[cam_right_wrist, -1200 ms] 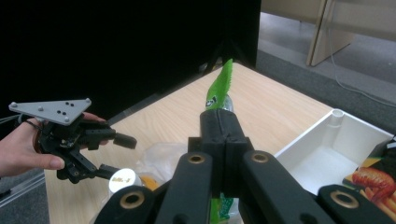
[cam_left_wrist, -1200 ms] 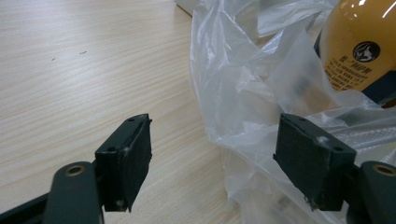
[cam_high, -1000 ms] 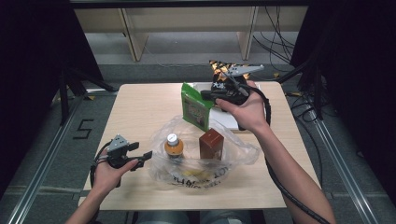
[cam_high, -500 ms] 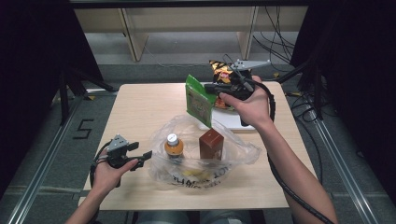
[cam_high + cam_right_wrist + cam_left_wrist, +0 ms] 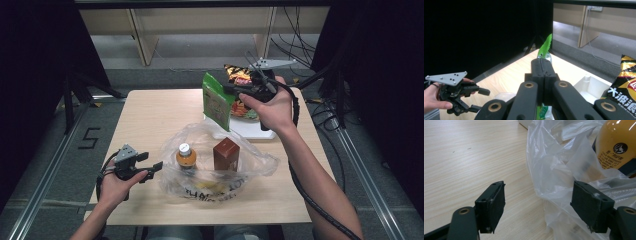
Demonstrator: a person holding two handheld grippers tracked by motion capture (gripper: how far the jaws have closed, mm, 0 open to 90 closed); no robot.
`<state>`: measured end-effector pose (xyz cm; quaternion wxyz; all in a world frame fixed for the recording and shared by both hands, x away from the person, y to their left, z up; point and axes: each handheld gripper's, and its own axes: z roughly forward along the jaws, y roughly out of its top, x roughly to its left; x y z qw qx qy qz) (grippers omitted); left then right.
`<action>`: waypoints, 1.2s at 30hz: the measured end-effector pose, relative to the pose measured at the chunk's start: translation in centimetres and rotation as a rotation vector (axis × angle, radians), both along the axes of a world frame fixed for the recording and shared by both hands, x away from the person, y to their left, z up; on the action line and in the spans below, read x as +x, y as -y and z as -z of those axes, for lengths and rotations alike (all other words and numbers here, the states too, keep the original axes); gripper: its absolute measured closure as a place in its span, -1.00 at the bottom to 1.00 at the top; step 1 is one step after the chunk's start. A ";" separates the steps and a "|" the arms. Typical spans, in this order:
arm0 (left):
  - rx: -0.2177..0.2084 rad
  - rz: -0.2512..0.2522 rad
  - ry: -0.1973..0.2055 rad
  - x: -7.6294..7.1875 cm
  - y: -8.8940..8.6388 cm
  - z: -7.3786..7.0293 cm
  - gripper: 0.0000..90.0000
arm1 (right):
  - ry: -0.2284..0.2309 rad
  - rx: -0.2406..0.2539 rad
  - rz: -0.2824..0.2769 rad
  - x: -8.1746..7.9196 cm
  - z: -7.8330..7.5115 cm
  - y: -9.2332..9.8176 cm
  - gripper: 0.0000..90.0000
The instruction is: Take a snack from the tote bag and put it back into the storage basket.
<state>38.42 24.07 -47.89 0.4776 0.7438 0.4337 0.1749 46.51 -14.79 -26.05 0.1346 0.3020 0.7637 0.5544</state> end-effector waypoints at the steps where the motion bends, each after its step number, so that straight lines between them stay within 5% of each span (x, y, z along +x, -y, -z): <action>1: 0.000 0.000 0.000 0.0 0.0 0.0 -0.41 | -0.019 0.013 0.010 -0.1 -0.1 0.0 1.00; 11: 0.005 0.003 0.006 0.0 -0.1 0.0 -0.41 | 0.037 0.014 0.021 0.1 -1.0 0.6 1.00; 12: 0.005 0.004 0.006 0.0 -0.1 0.0 -0.41 | 0.010 0.026 0.033 -0.1 -1.1 0.6 1.00; 36: 0.006 0.000 0.004 0.0 -0.1 0.0 -0.41 | 0.031 0.040 0.098 1.3 -0.8 2.5 1.00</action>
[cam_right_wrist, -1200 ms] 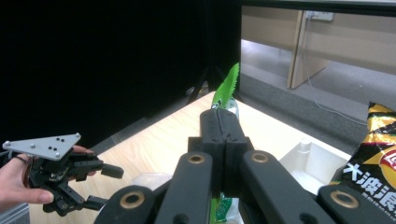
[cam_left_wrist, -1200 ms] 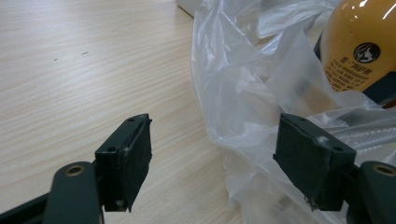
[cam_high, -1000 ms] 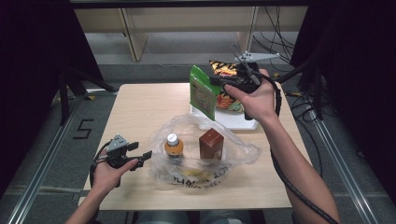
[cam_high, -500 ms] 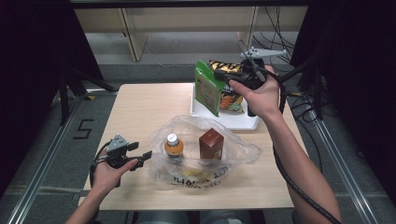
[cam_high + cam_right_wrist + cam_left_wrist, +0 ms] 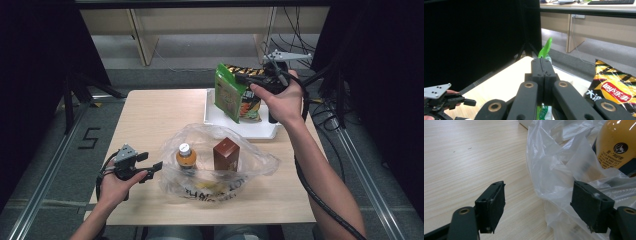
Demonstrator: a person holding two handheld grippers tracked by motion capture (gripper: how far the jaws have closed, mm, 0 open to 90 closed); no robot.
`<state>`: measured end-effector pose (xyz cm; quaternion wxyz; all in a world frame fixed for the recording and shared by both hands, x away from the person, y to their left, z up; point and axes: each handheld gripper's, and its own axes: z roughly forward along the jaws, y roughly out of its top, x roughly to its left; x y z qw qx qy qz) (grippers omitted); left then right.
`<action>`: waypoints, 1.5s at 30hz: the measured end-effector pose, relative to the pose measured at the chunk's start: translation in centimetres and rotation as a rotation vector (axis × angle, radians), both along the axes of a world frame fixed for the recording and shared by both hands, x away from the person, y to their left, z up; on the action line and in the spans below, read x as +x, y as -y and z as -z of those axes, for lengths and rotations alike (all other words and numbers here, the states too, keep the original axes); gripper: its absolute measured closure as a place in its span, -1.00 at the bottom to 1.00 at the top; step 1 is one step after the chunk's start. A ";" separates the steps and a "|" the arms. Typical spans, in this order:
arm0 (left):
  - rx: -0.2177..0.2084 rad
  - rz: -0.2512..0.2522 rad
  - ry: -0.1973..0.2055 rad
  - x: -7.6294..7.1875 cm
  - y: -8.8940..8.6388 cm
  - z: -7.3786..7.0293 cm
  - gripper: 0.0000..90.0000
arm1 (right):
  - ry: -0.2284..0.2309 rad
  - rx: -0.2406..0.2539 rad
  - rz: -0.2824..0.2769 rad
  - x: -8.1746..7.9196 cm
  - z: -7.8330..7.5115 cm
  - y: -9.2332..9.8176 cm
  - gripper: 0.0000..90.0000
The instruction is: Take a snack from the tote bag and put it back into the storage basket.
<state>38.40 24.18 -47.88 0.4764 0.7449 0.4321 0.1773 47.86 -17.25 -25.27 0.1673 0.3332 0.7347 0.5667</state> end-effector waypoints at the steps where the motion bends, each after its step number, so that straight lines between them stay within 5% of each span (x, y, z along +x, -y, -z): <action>1: 0.003 0.002 0.002 0.0 0.0 0.0 -0.41 | -0.022 0.008 0.006 -0.1 0.0 0.0 1.00; 11: 0.001 0.002 -0.001 0.0 0.0 0.0 -0.41 | 0.001 0.011 0.018 0.6 0.2 0.7 1.00; 35: -0.004 0.000 -0.006 0.0 0.1 0.1 -0.41 | -0.045 0.027 0.028 1.9 1.2 1.4 1.00; 45: 0.002 0.007 -0.004 0.1 0.0 0.1 -0.42 | -0.072 0.016 0.049 3.7 2.9 2.0 1.00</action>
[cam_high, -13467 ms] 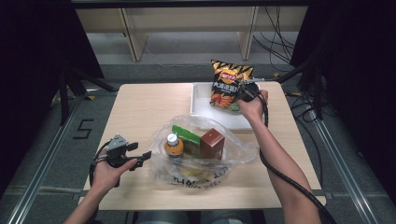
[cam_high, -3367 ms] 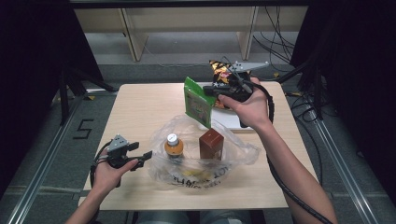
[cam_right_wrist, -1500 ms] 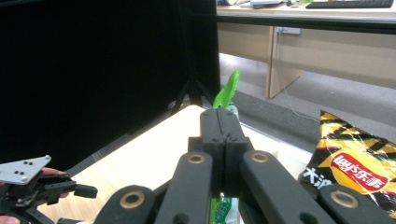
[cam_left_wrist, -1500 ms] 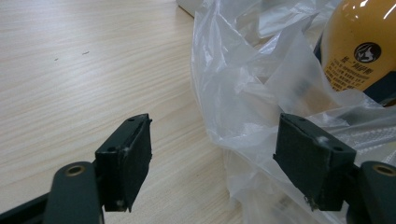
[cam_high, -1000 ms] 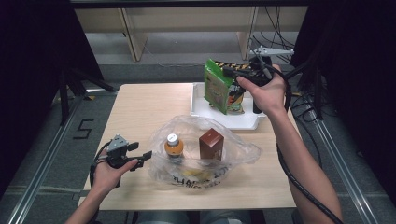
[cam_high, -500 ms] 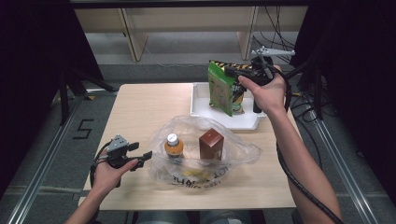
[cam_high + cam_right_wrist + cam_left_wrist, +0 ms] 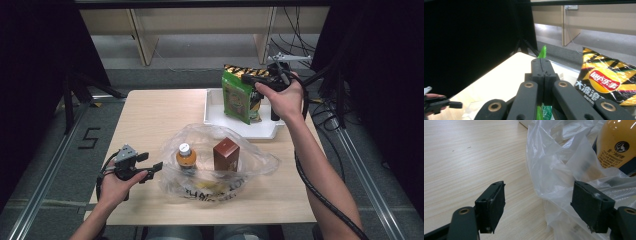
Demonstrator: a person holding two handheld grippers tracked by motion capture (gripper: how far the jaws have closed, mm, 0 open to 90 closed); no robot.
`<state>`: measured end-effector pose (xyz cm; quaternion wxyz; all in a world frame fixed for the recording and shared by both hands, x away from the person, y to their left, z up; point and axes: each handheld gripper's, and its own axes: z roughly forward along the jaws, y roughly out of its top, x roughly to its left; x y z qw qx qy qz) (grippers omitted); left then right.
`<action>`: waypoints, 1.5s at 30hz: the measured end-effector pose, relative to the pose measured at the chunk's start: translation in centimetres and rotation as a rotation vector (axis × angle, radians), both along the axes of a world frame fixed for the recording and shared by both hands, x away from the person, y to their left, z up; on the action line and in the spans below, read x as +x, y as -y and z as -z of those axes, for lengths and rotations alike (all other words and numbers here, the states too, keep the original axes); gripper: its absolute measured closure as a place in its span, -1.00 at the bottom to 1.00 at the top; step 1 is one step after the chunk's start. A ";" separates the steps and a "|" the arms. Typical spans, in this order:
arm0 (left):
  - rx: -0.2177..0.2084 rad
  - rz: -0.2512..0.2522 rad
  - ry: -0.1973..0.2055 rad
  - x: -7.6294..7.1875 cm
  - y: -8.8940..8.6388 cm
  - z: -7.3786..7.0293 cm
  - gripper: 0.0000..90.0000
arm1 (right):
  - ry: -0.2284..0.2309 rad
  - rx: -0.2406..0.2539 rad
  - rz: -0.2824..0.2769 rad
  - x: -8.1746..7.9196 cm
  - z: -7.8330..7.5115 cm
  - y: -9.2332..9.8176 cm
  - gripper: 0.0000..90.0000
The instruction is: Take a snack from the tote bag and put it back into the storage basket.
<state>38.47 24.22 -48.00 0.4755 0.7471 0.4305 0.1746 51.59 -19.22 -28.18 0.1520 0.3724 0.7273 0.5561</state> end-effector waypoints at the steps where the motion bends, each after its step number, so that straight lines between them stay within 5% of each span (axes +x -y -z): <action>1: -0.007 -0.005 -0.004 0.0 0.0 0.0 -0.41 | 0.002 0.002 0.004 0.2 0.2 0.0 1.00; 17: -0.005 -0.008 -0.002 0.0 0.0 0.1 -0.42 | -0.046 -0.005 0.087 3.1 3.0 1.4 1.00; 20: -0.004 -0.007 -0.002 0.0 0.0 0.1 -0.41 | -0.022 -0.019 0.082 3.9 3.7 1.7 1.00; 27: -0.005 -0.007 -0.002 0.0 0.0 0.1 -0.42 | -0.085 -0.024 0.105 4.7 5.0 1.5 1.00; 40: -0.002 -0.010 -0.003 -0.1 0.0 0.1 -0.41 | -0.097 -0.056 0.104 6.6 7.7 1.4 1.00; 45: -0.002 -0.004 -0.004 -0.1 0.1 0.2 -0.41 | -0.142 -0.054 0.113 6.9 8.6 1.3 1.00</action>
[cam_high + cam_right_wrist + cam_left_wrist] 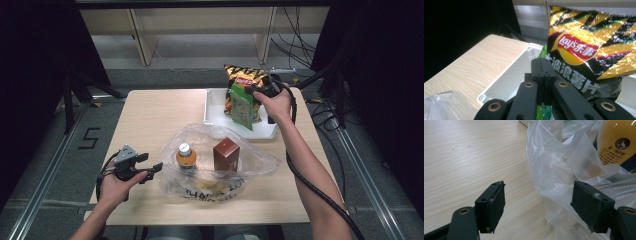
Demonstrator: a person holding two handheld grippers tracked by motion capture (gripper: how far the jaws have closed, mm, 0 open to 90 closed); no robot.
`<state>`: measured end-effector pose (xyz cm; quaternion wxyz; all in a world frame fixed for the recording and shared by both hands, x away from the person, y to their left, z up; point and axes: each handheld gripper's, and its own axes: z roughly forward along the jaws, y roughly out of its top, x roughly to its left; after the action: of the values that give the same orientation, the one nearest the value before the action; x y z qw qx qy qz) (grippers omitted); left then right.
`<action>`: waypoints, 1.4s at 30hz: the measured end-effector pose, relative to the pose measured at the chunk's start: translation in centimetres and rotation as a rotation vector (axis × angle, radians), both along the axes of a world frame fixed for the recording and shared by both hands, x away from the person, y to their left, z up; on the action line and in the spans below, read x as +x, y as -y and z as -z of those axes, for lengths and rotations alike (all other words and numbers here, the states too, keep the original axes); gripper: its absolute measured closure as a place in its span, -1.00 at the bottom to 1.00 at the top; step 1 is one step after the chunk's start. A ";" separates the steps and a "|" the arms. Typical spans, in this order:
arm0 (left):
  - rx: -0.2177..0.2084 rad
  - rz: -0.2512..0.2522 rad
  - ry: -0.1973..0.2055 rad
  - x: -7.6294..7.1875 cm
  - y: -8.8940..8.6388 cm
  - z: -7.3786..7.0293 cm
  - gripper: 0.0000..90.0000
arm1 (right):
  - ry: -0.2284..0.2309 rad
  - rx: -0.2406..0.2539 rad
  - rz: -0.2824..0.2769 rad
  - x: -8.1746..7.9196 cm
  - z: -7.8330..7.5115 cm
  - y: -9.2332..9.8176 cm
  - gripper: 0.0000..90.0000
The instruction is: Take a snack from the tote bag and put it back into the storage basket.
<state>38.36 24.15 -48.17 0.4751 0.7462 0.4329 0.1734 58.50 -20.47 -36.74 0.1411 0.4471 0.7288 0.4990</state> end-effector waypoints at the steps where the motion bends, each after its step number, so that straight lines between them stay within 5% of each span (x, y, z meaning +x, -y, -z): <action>1: 0.000 0.000 0.000 0.0 0.0 0.0 -0.41 | -0.006 -0.001 0.003 0.0 0.2 0.0 1.00; 8: 0.001 0.003 -0.001 0.0 0.0 0.0 -0.41 | 0.016 -0.025 0.010 0.5 1.1 0.3 1.00; 21: 0.002 0.004 -0.001 0.0 0.0 0.0 -0.41 | -0.018 -0.073 0.060 0.6 1.7 0.6 1.00; 29: 0.002 0.007 -0.001 0.0 0.0 0.0 -0.41 | 0.026 -0.143 0.104 0.7 1.9 1.1 0.91; 36: 0.007 0.006 0.007 -0.1 -0.1 -0.1 -0.41 | 0.061 -0.132 0.166 -0.6 1.0 1.5 0.85; 40: 0.008 0.007 0.008 -0.1 -0.1 -0.1 -0.41 | 0.059 -0.159 0.134 -1.7 1.1 1.7 1.00; 42: 0.003 0.004 0.004 -0.1 0.0 -0.1 -0.41 | 0.020 -0.156 0.116 -2.2 1.6 1.4 1.00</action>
<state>38.26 24.13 -48.06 0.4751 0.7475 0.4301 0.1747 56.28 -21.87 -38.31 0.2114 0.4713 0.7368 0.4364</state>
